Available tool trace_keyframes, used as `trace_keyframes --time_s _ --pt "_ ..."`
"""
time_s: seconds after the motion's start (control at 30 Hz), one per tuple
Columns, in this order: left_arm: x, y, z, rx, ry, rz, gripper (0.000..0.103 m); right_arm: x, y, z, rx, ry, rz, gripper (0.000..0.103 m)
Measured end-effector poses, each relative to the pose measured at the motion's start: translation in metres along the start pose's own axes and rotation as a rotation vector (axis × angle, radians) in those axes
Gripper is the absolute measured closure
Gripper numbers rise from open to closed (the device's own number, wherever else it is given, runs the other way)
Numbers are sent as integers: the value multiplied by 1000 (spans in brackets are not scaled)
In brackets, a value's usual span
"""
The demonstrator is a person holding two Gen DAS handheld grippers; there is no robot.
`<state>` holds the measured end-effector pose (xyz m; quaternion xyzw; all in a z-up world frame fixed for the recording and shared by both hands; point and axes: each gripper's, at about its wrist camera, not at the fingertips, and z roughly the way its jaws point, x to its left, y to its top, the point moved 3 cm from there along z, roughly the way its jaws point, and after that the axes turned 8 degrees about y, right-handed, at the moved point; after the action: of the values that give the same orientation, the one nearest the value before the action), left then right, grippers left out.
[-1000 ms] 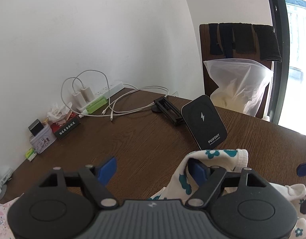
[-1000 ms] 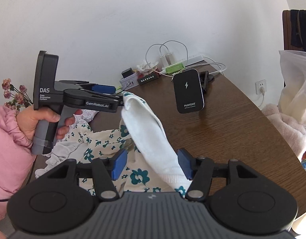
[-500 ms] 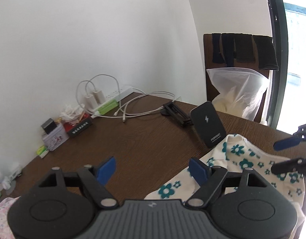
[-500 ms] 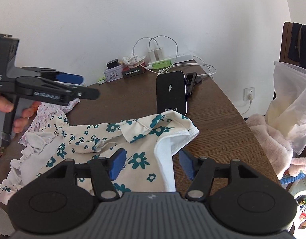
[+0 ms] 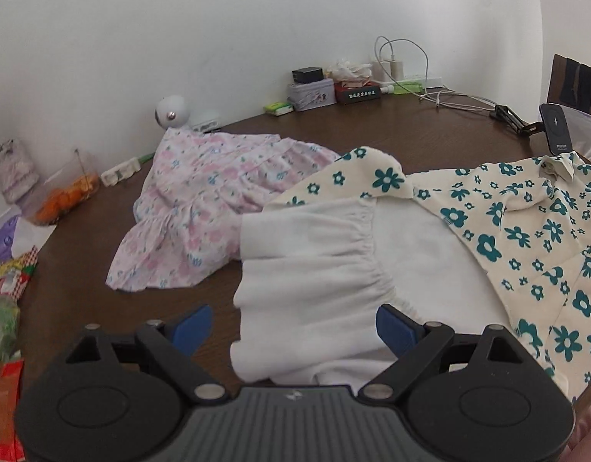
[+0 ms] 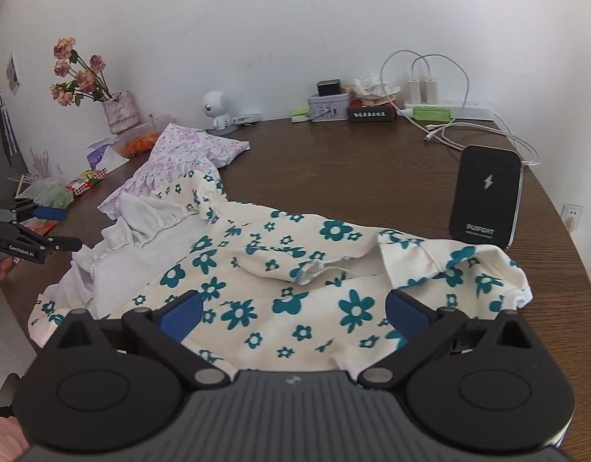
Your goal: Fold clothes
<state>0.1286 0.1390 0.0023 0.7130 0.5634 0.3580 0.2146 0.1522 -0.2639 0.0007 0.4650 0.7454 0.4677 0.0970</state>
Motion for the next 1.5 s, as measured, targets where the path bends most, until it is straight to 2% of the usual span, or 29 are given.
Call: trace_keyframes --time_s 0.1,0.17,0.3,0.43,0.5,0.6,0.63,0.7,0.77,0.93,1.0,1.03,1.1,1.17,1.5 --pt "19 -27 -4 50 -16 -51 11 28 3 22 51 52 -64 0" --pt "26 -41 -6 69 -40 -75 15 50 4 37 86 84 -116 0" --pt "29 -51 -7 89 -100 -93 45 94 12 67 146 129 -234 0" --pt "27 -56 -3 118 -150 -87 62 139 29 92 176 157 -365 0" --pt "25 -58 -1 126 -178 -83 80 161 40 104 189 170 -431 0" --pt "20 -56 0 120 -200 -71 102 193 50 127 211 199 -517 0" --pt "18 -57 0 121 -200 -68 102 203 52 135 221 218 -538 1" --pt "15 -57 -3 118 -175 -50 103 222 53 153 255 263 -572 12" --pt "15 -60 -8 115 -157 -40 103 242 50 175 297 301 -608 31" --pt "25 -75 -20 118 -128 -69 103 275 40 230 397 365 -665 37" --pt "31 -81 -25 119 -110 -81 103 280 36 247 421 365 -657 59" --pt "34 -84 -27 122 -101 -89 103 282 35 256 432 363 -650 81" --pt "42 -87 -31 119 -90 -108 103 283 38 265 426 376 -620 93" --pt "49 -88 -36 109 -85 -130 103 285 41 271 425 397 -588 98" --pt "69 -63 -62 2 -52 -166 101 308 49 294 378 446 -494 101"
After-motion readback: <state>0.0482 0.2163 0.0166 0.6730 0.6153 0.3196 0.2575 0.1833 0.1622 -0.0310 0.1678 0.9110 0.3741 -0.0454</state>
